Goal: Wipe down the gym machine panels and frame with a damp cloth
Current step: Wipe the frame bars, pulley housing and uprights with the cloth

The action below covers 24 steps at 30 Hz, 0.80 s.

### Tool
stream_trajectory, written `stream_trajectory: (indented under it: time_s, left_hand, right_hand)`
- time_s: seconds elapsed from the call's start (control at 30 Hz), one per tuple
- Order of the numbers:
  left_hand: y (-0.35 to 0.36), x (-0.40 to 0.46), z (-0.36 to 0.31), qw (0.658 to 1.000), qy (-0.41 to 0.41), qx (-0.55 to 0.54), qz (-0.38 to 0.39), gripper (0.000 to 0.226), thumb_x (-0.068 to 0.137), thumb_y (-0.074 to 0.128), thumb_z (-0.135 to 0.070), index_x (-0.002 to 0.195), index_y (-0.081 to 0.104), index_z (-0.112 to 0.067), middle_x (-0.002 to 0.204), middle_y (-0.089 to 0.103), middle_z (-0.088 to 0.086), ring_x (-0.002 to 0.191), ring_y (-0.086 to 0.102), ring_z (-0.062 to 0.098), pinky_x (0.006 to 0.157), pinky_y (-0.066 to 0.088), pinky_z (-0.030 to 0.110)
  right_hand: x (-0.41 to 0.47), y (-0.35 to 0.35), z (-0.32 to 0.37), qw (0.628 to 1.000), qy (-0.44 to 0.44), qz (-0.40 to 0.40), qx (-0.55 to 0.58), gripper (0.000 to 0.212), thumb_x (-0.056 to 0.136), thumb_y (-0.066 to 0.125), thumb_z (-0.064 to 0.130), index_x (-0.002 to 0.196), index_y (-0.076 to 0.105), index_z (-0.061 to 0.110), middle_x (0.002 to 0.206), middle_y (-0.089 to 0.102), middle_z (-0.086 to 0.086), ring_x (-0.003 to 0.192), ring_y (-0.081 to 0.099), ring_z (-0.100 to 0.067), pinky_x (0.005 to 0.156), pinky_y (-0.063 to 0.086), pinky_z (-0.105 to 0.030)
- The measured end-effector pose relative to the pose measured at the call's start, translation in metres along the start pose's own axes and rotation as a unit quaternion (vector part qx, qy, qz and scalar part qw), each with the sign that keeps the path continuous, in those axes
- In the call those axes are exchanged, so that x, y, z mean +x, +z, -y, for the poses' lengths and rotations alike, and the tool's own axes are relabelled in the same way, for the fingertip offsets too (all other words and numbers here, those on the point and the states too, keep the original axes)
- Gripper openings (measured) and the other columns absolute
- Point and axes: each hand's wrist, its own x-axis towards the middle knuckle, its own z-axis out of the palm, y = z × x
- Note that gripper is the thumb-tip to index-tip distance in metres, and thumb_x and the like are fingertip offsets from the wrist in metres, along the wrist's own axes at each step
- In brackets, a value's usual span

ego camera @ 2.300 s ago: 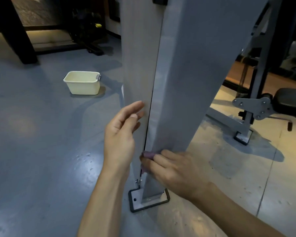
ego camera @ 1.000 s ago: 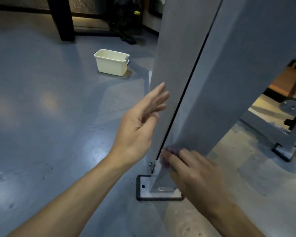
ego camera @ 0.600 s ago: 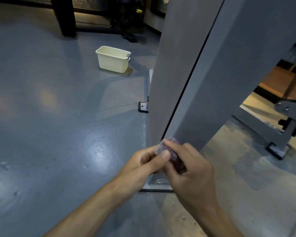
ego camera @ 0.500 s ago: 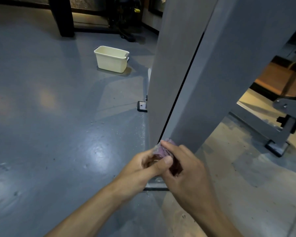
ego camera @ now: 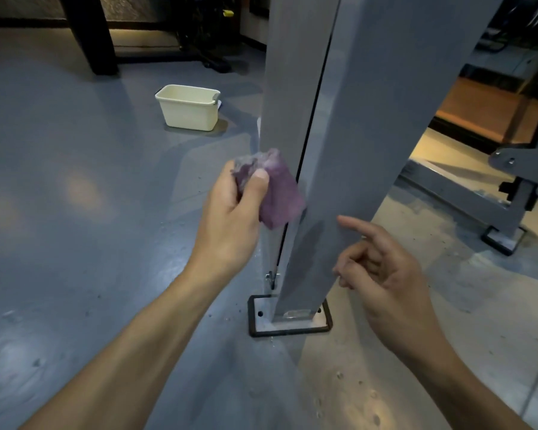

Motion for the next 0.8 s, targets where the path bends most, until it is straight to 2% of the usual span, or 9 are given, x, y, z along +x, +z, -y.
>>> stream_trajectory:
  time_s: [0.17,0.23,0.3,0.43,0.53,0.6,0.63,0.73,0.8]
  left_hand:
    - [0.027,0.013,0.013,0.995,0.03,0.098,-0.001,0.026,0.097,0.056,-0.05,0.098,0.065,-0.026,0.091,0.075,-0.007,0.085,0.072,0.012,0.075,0.059,0.038]
    - [0.031,-0.002,0.037,0.989,0.007,0.149,-0.002,0.026,0.106,0.053,-0.042,0.099,0.062,-0.019,0.085,0.071,-0.002,0.07,0.069,0.006,0.058,0.054,0.025]
    - [0.029,-0.019,0.062,0.982,-0.041,0.184,0.004,0.025,0.108,0.049,-0.038,0.101,0.06,-0.017,0.082,0.069,-0.001,0.063,0.067,0.006,0.049,0.051,0.019]
    - [0.022,-0.028,0.079,0.972,-0.069,0.222,0.02,0.022,0.105,0.053,-0.043,0.098,0.06,-0.023,0.084,0.07,-0.006,0.075,0.069,0.008,0.061,0.055,0.025]
    - [0.028,-0.011,0.044,0.985,0.039,0.167,-0.034,0.018,0.1,0.066,-0.04,0.098,0.061,-0.023,0.087,0.069,-0.014,0.078,0.064,-0.003,0.068,0.05,0.017]
    - [0.033,-0.005,0.023,0.984,0.104,0.134,-0.045,0.017,0.101,0.065,-0.038,0.101,0.061,-0.022,0.09,0.07,-0.014,0.083,0.066,-0.002,0.072,0.05,0.018]
    - [0.035,-0.006,0.022,0.985,0.105,0.128,-0.044,0.014,0.102,0.064,-0.038,0.1,0.06,-0.025,0.09,0.07,-0.014,0.083,0.066,-0.001,0.072,0.049,0.016]
    - [0.032,-0.025,0.05,0.984,0.008,0.175,-0.02,0.013,0.103,0.061,-0.038,0.092,0.055,-0.033,0.084,0.068,-0.013,0.075,0.063,-0.005,0.063,0.043,0.007]
    - [0.025,-0.038,0.071,0.967,-0.077,0.24,0.029,0.012,0.104,0.059,-0.036,0.095,0.055,-0.03,0.084,0.066,-0.013,0.073,0.06,-0.004,0.06,0.042,0.004]
  right_hand:
    - [0.0,-0.006,-0.004,1.0,0.021,-0.009,0.003,0.044,0.093,0.06,-0.007,0.122,0.065,0.026,0.076,0.066,-0.002,0.064,0.062,-0.015,0.064,0.054,-0.027]
    - [0.0,-0.005,-0.008,1.0,0.023,-0.006,-0.005,0.044,0.093,0.061,-0.006,0.119,0.065,0.028,0.076,0.066,-0.002,0.062,0.061,-0.012,0.063,0.054,-0.027]
    - [0.0,-0.004,-0.013,1.0,0.028,-0.003,-0.012,0.042,0.092,0.063,-0.004,0.117,0.066,0.03,0.076,0.066,-0.002,0.061,0.06,-0.011,0.062,0.052,-0.026]
    - [-0.001,0.001,-0.017,0.999,0.037,-0.008,-0.027,0.037,0.093,0.064,0.002,0.116,0.067,0.031,0.076,0.066,0.0,0.06,0.06,-0.011,0.062,0.05,-0.023]
    - [0.001,0.003,-0.023,0.998,0.039,-0.022,-0.031,0.036,0.092,0.064,0.001,0.114,0.067,0.03,0.075,0.065,-0.001,0.06,0.058,-0.013,0.06,0.051,-0.029]
    - [0.0,0.003,-0.027,0.998,0.041,-0.025,-0.044,0.036,0.092,0.064,0.002,0.113,0.067,0.032,0.076,0.064,-0.002,0.061,0.059,-0.018,0.062,0.052,-0.035]
    - [-0.001,0.003,-0.028,0.998,0.045,-0.024,-0.049,0.036,0.093,0.064,0.003,0.112,0.067,0.034,0.077,0.064,-0.002,0.062,0.059,-0.021,0.063,0.052,-0.038]
    - [-0.005,0.002,-0.029,0.997,0.058,-0.024,-0.046,0.038,0.093,0.065,0.002,0.109,0.067,0.036,0.076,0.062,0.001,0.063,0.059,-0.028,0.062,0.051,-0.039]
    - [-0.009,0.003,-0.033,0.996,0.065,-0.017,-0.059,0.039,0.093,0.065,0.002,0.109,0.067,0.037,0.076,0.062,0.004,0.063,0.059,-0.025,0.062,0.051,-0.039]
